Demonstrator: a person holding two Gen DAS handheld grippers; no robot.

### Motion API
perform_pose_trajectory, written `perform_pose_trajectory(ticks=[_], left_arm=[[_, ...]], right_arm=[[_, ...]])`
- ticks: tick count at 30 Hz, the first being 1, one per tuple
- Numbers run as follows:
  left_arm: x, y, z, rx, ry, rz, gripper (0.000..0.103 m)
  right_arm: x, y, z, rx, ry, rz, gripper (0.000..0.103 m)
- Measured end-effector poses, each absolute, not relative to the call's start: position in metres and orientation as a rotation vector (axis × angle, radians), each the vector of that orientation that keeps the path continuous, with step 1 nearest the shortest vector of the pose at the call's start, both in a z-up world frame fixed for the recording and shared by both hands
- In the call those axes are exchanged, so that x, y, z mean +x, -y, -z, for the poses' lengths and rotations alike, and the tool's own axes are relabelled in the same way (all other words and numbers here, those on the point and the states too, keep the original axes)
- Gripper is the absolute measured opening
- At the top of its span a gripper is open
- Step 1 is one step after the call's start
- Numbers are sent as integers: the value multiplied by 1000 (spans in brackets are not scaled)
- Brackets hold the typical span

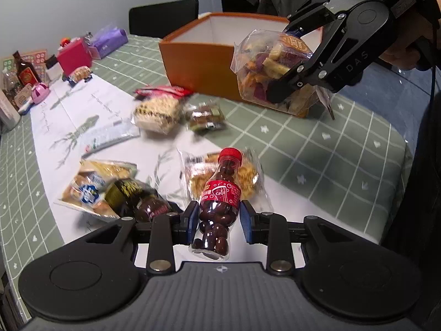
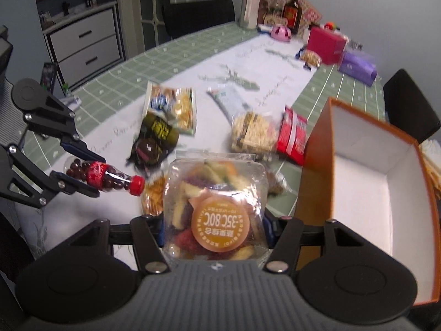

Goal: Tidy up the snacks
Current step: 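Carry the candy bottle and fruit-chip tub into the orange box with both tools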

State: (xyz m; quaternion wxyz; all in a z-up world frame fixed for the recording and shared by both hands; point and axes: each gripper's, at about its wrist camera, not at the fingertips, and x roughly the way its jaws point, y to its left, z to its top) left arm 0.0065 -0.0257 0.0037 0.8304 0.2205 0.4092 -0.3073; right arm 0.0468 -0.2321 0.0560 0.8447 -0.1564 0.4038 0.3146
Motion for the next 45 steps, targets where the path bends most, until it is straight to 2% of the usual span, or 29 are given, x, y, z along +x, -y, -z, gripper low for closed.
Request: perform_pose_trajectory(ticks=[9,17,30,45], left_arm=[[29,53,-40,456,-811,586,36],[62,111,-69,474,-727,607,36],[133,217,-44,216,-778,651,36],[142,262,8,346,-824,621,36]], right_arm=[[82,245,-124,-328,-737,-603,58],[100,315,-141,-164,-678,-490,58],[133,412,-100,76,-713,-180,58],[155,414,-69,59,-754,-75,58]])
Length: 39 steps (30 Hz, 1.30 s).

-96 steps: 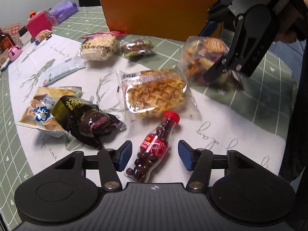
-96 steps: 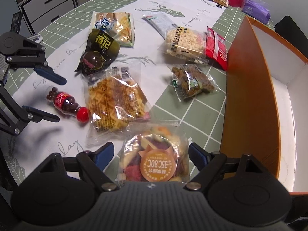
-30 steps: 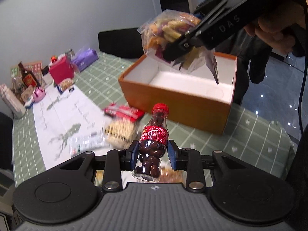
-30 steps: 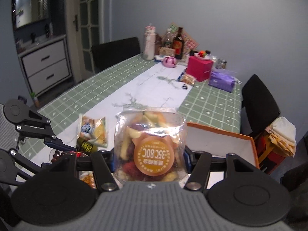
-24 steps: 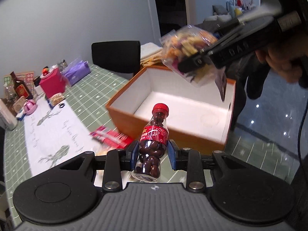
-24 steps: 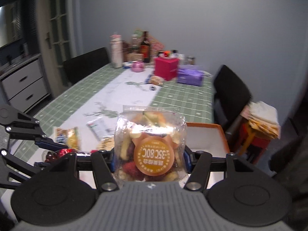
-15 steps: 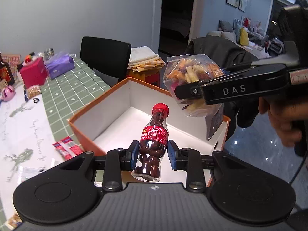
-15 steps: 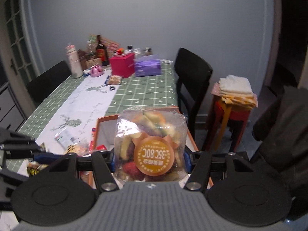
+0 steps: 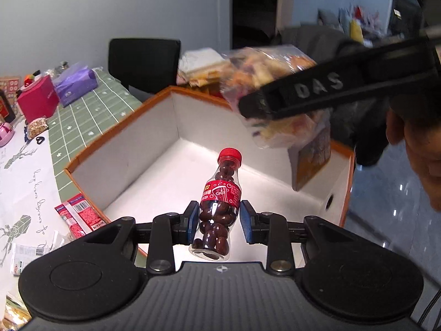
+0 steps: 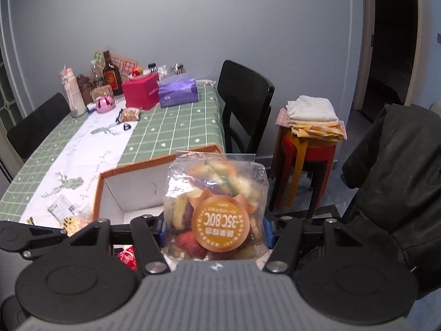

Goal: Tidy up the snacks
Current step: 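Carry the candy bottle and fruit-chip tub into the orange box with both tools, then open both tools to release the snacks in the box and withdraw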

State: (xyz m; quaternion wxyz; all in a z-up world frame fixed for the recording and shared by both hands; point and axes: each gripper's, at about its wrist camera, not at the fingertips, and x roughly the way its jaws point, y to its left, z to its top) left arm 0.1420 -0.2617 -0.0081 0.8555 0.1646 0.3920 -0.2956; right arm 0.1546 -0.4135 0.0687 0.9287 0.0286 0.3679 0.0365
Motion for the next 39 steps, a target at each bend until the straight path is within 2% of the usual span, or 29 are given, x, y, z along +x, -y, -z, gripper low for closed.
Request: perform_pose_trajectory(ticks=[7,23,34,36,39], left_arm=[[138,267,35,443,-852,627,36],[137,271,35,525,-937,668,33],[131,271,31,543,-939,671,31],[131,268,26,527,-923,661,34],[132,260,17,496,-902,646,40]], right_arm=[[165,396,-31,-43,-877,-115,58],[164,378,11,-147,-1089,-209,58],[165,378,18,-172,-1122,-193,60],[164,378,16,-183,-1107,-178,62],[161,378,5,-177,-1066,-155,73]])
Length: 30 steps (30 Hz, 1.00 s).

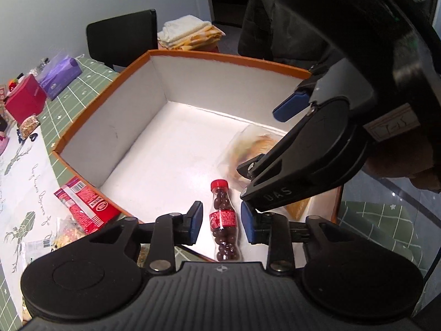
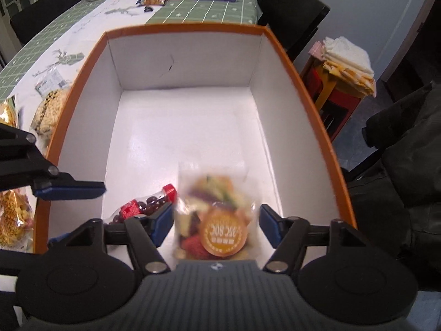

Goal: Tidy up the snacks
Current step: 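Open both tools to release the snacks in the box and withdraw, then grasp the dark chocolate pouch with the left tool while the right tool grasps the waffle bag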

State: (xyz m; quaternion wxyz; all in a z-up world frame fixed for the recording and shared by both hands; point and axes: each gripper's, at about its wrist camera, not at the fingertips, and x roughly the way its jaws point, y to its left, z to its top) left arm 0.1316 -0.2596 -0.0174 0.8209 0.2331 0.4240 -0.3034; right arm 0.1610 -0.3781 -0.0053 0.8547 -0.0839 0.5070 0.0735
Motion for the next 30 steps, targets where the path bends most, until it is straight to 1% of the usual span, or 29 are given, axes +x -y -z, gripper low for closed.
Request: perform_pose_trajectory(ticks=[1,5,7,8,16,18,23,25,27,30], left_arm=[[131,256,14,485,-894,644,40],[130,235,-3,442,-858,631,43],[128,221,-14,424,-829,618,50],[127,214,-18,418,-817,602,56],[125,142,-39,271,-755,511,59],[123,123,-38,225,-755,492,66],[117,72,-32,71,-774,406,67],[113,46,-31,-27,-766,364,69],[111,23,-28,-125,-756,320,74],[107,-4,-23,-209,-749,234,74]], right_arm=[[160,378,2,-172,-1051,-150,75],[156,377,-10,-158,-998,-137,75],[155,376,-16,-157,-972,-131,75],[154,375,-19,-156,-958,-128,74],[146,357,-44,-152,-846,-126,74],[143,349,-50,-162,-822,-140,74],[134,318,-58,-225,-757,-210,74],[130,304,-61,-253,-739,-238,74],[124,289,-63,-272,-722,-272,74],[116,267,-62,-286,-707,-333,74]])
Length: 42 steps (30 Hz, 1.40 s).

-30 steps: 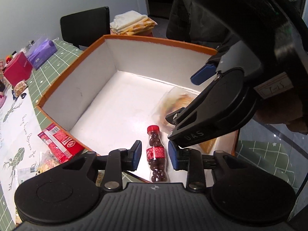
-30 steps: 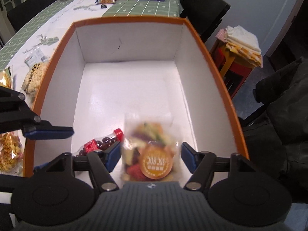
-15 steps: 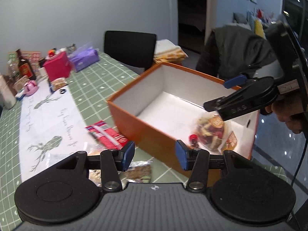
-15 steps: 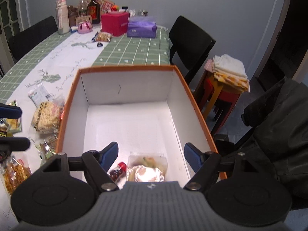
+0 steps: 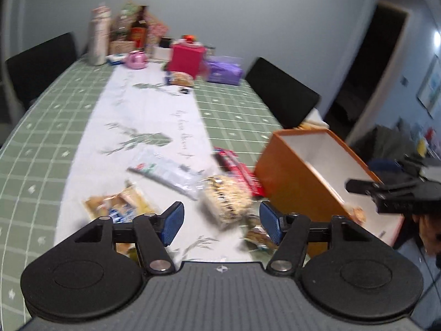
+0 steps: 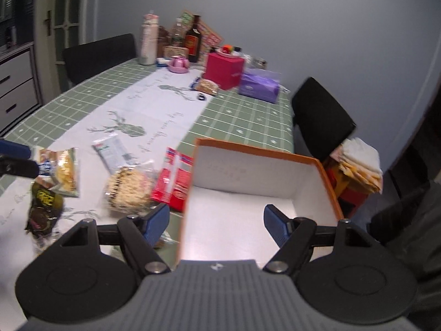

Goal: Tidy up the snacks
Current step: 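Grasp the dark chocolate pouch with the left tool while the right tool grasps the waffle bag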

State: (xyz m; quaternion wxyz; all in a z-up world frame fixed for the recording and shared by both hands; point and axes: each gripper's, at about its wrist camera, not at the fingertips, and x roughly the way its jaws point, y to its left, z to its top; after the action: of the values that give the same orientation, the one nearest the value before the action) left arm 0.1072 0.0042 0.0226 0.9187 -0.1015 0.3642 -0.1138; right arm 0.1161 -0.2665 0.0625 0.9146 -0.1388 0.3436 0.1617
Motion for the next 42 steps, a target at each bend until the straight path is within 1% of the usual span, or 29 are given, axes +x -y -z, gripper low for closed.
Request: perform_pose_trajectory(ticks=[7,12,14,16,18,25,35,42], left_arm=[[87,-36,2,-203,-748,100,74],[77,-55,29,-256,-769,111,74],[76,-59,39,-267,-786,128,74],[76,-59,47,-266,-797,140,74],[76,-59,53,-265,-807,144,74],[78,-49,70,-255,-832,168,76],[82,-42,89,-239,-843,149,76],[80,-37,93,-214,-825,163,76]], right_arm=[[91,213,-46,-345,-716,-485,74],[77,188,-17,-365,-784,-592,75],[75,180,-4,-381,-813,-611,79],[72,174,6,-394,-836,-623,87],[71,169,17,-405,-864,-635,91],[68,158,37,-380,-954,-706,91],[64,151,51,-404,-974,-739,91],[66,153,54,-388,-992,-746,91]])
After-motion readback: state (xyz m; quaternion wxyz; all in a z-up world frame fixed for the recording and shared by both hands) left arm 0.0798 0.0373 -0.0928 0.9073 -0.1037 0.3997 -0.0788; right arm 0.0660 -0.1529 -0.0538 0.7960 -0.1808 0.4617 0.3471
